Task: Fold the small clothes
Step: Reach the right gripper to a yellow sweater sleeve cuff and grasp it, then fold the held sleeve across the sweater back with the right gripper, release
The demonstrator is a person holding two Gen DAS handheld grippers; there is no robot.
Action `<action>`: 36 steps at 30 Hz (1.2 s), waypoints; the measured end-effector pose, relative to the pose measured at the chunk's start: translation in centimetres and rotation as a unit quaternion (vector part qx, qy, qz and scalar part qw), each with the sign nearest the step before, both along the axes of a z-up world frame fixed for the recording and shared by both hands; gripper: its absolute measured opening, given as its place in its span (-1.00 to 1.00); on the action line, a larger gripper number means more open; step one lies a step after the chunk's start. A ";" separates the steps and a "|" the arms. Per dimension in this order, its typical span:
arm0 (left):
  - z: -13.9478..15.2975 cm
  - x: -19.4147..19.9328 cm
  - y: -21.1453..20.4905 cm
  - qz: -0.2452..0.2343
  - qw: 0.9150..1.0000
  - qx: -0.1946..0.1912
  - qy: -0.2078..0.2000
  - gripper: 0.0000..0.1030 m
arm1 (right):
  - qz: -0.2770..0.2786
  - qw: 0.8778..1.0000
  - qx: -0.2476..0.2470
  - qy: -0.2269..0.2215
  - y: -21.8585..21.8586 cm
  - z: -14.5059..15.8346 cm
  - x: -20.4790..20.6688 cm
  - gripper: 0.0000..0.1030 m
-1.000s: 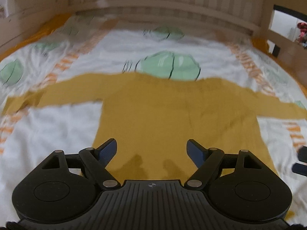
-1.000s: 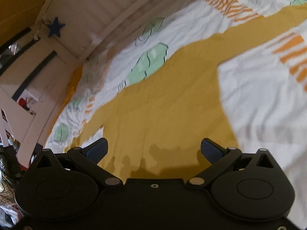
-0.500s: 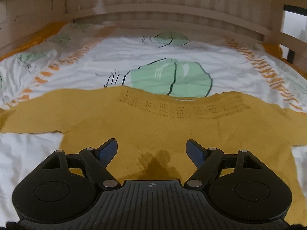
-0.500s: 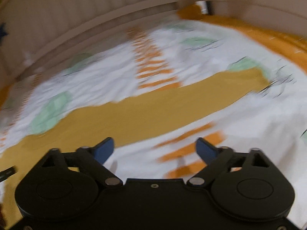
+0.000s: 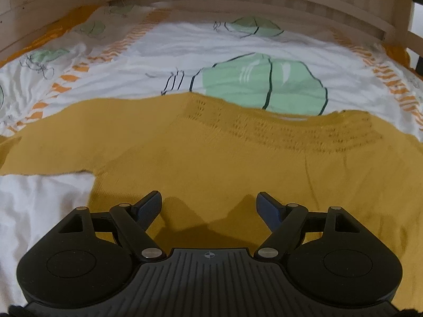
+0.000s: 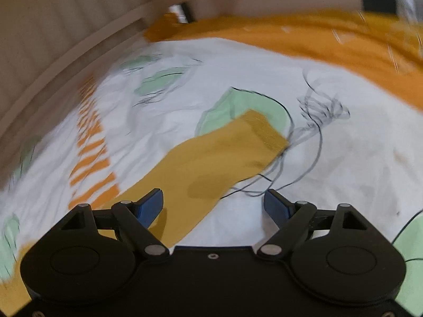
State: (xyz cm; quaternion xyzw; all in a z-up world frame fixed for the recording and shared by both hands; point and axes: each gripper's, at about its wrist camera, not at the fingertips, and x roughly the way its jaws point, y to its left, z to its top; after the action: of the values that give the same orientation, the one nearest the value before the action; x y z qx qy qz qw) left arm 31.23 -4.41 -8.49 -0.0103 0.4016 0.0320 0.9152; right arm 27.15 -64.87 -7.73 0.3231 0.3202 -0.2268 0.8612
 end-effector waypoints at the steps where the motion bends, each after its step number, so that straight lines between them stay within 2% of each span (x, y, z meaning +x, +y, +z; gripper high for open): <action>1: -0.1 0.0 0.1 -0.002 1.000 0.001 0.004 0.52 | -0.012 1.000 0.015 -0.007 -0.5 -0.4 -0.1 0.51; 5: -0.2 -0.5 0.7 -0.017 1.000 0.017 0.018 0.51 | -0.033 0.998 0.041 -0.022 -1.6 -1.2 0.3 -0.01; 6: -0.2 -0.7 0.7 -0.026 0.999 0.023 0.022 0.40 | -0.033 0.999 0.038 -0.020 -1.6 -1.1 0.4 -0.19; 7: -0.1 -0.9 0.6 -0.038 0.999 0.026 0.025 0.26 | -0.033 0.999 0.034 -0.019 -1.6 -1.0 0.4 -0.28; 10: -0.2 -1.6 0.5 -0.073 0.996 0.033 0.032 0.14 | -0.029 0.998 0.037 -0.037 -1.5 0.0 0.1 -0.73; 11: -0.2 -1.8 0.5 -0.083 0.996 0.031 0.031 0.14 | -0.021 0.997 0.045 -0.053 -1.3 0.4 -0.1 -0.78; 14: -0.2 -2.2 0.9 -0.091 0.995 0.026 0.032 0.13 | 0.015 0.997 0.026 -0.072 0.7 2.8 0.1 -0.78; 18: -0.1 -2.6 2.1 -0.076 0.996 -0.003 0.041 0.13 | 0.087 0.992 0.005 -0.095 4.7 6.4 1.4 -0.78; 22: -0.1 -3.2 3.1 -0.063 0.997 -0.024 0.047 0.14 | 0.176 0.976 0.003 -0.128 10.6 9.4 2.9 -0.78; 25: -0.1 -3.6 3.4 -0.060 0.997 -0.027 0.050 0.13 | 0.249 0.958 0.005 -0.141 16.4 10.7 3.7 -0.78; 28: 0.0 -3.9 3.6 -0.058 0.996 -0.035 0.053 0.13 | 0.313 0.938 0.026 -0.146 22.1 10.6 4.0 -0.78; 31: 0.2 -4.1 3.9 -0.057 0.996 -0.046 0.055 0.13 | 0.361 0.921 0.044 -0.138 27.7 9.4 3.7 -0.78; 33: 0.3 -4.2 4.1 -0.056 0.996 -0.052 0.056 0.13 | 0.382 0.915 0.037 -0.129 30.5 8.2 3.1 -0.76; 36: 0.4 -4.1 4.4 -0.055 0.995 -0.062 0.061 0.13 | 0.395 0.913 -0.002 -0.105 34.0 6.3 2.2 -0.68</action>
State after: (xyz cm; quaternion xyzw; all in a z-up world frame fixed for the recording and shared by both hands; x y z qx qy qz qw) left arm 27.18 -0.03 -8.04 -0.0432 0.4581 -0.0424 0.8869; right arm 29.31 -30.89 -1.46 0.1901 0.3289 0.1664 0.9099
